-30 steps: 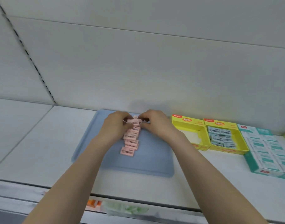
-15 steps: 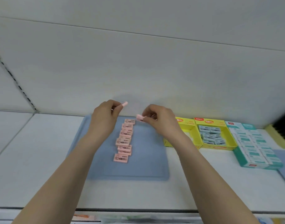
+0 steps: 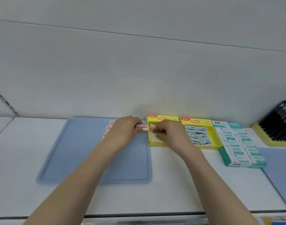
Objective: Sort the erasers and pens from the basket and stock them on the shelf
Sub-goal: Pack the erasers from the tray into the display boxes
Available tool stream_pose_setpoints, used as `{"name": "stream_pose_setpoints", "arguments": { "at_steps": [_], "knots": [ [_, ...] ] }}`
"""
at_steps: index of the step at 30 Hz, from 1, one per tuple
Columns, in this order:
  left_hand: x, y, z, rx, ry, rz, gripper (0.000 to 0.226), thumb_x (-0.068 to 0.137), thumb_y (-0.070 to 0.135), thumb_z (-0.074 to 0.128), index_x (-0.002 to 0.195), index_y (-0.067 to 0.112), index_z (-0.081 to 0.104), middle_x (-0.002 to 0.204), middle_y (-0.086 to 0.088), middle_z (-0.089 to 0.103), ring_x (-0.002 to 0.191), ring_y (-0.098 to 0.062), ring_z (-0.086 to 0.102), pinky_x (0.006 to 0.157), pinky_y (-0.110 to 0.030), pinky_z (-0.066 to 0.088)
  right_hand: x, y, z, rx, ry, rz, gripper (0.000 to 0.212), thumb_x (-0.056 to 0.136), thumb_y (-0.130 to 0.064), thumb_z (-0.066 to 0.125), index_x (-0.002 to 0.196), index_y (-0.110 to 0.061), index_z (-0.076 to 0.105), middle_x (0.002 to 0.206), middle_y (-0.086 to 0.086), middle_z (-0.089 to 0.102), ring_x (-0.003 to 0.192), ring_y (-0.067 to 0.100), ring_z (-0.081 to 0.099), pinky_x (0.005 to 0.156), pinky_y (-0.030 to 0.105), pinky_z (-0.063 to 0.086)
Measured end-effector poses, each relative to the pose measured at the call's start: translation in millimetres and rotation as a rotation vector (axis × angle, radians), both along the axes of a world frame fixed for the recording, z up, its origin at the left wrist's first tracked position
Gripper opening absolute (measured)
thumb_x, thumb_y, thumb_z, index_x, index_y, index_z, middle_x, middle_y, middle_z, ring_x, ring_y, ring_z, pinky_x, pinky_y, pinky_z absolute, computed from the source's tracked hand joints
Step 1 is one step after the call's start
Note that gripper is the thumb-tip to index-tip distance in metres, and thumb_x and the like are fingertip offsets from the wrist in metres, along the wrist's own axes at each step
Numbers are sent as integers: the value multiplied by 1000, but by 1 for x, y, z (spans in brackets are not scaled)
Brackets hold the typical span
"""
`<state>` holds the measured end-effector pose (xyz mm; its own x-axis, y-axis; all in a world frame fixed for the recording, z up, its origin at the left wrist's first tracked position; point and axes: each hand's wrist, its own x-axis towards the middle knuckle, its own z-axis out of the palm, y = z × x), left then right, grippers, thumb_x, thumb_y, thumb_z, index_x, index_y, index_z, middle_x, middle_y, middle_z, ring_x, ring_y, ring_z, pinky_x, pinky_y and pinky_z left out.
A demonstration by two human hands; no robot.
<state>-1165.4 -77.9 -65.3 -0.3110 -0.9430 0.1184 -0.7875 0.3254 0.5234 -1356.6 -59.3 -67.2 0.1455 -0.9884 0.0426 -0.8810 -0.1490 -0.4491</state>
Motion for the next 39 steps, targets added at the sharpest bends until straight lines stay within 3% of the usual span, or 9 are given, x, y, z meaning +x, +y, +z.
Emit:
{"name": "stream_pose_setpoints", "arguments": {
  "at_steps": [3, 8, 12, 16, 21, 25, 28, 34, 39],
  "knots": [
    [-1, 1, 0, -7, -7, 12, 18, 95, 31, 56, 106, 22, 67, 98, 1, 65, 93, -18, 56, 66, -26, 26, 1, 0, -5, -70, 77, 38, 20, 85, -11, 65, 101, -16, 75, 99, 1, 67, 94, 24, 61, 67, 26, 28],
    [-2, 6, -1, -8, 18, 32, 18, 95, 29, 56, 107, 21, 67, 99, 2, 65, 95, -17, 57, 68, -26, 30, 4, 5, -7, -156, 125, 21, 22, 90, -10, 60, 106, -13, 75, 116, 4, 62, 98, 28, 61, 80, 33, 44],
    [-4, 10, -1, -10, 21, 48, 19, 96, 29, 56, 110, 21, 67, 103, 2, 65, 97, -17, 57, 66, -25, 26, 1, 8, -5, -205, 74, 3, 19, 91, -12, 60, 102, -14, 76, 105, 6, 57, 85, 29, 59, 70, 34, 42],
    [-6, 11, 4, -49, 12, 71, 21, 96, 29, 55, 113, 21, 65, 104, 0, 64, 99, -18, 56, 62, -24, 21, -3, 0, -6, -137, 199, 65, 19, 93, -16, 57, 101, -16, 74, 98, 5, 68, 90, 28, 61, 70, 36, 44],
    [-13, 10, 1, -138, 162, 18, 20, 91, 30, 64, 109, 22, 70, 101, 1, 58, 94, -15, 54, 73, -22, 32, -8, 7, -2, -204, -198, -37, 17, 92, -15, 62, 100, -20, 76, 90, -4, 75, 82, 15, 68, 74, 34, 53],
    [-29, 9, 2, -130, 203, -6, 21, 87, 30, 68, 106, 21, 70, 96, 0, 60, 91, -16, 58, 79, -29, 43, -4, 11, 9, 89, -895, -150, 20, 98, -8, 52, 106, -12, 70, 86, 3, 74, 76, 15, 71, 69, 28, 58],
    [-35, 8, 2, -125, 204, -21, 24, 86, 31, 70, 107, 20, 70, 95, -1, 60, 89, -18, 59, 79, -30, 45, -10, 12, 15, 167, -1040, -186, 13, 96, -8, 59, 104, -9, 68, 78, 5, 72, 69, 13, 68, 62, 22, 54],
    [-32, 8, -1, 46, 88, -11, 61, 81, 40, 74, 135, 20, 53, 120, -1, 53, 102, -16, 58, 89, -31, 47, -23, 10, 8, 168, -695, -238, 11, 84, -4, 71, 91, -13, 70, 77, 7, 70, 68, 21, 72, 78, 40, 60],
    [-29, 11, 1, 166, 123, -34, 68, 77, 44, 76, 136, 19, 52, 121, 3, 49, 93, -8, 62, 90, -28, 49, -14, 2, 13, 131, -346, -92, 9, 78, -17, 77, 86, -20, 74, 82, -5, 72, 69, 9, 69, 67, 26, 57]
  ]
}}
